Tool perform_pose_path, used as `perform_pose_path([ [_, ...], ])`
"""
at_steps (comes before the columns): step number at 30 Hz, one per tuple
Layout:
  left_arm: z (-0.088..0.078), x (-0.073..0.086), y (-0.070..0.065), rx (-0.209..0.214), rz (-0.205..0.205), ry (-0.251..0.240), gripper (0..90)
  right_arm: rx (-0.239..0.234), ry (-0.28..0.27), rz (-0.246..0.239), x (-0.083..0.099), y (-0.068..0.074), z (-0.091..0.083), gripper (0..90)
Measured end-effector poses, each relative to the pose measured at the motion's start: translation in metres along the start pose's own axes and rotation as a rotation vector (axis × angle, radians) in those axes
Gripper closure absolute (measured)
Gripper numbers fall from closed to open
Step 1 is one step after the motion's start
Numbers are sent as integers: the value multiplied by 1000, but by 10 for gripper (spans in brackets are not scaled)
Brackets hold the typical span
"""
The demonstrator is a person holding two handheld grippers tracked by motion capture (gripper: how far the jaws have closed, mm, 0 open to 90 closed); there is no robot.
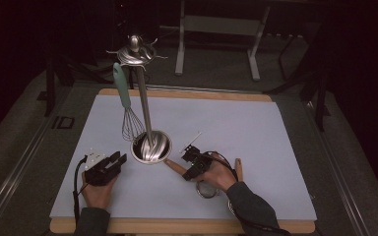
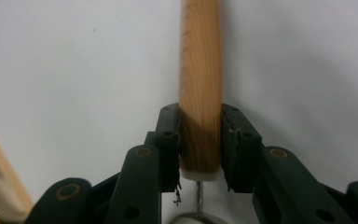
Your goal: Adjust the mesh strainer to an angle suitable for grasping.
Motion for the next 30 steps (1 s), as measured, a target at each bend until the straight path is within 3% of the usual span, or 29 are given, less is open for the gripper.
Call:
perform_pose_path([
  [17,0,0,0,-2,1,2,674,36,-118,25,5,-19,-24,706],
  [30,1,0,0,-3,1,1,674,39,-136,32,6,-21,-25,707],
])
Point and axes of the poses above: each handheld gripper's, and its own axes: z roughly forward along the jaws, x roughly out of its underside, y roughly to its left, the point moved 3 cm from there along z, roughly forward along the jaws, and after that the axes turned 9 degrees about -z, right-handed, at the moved point
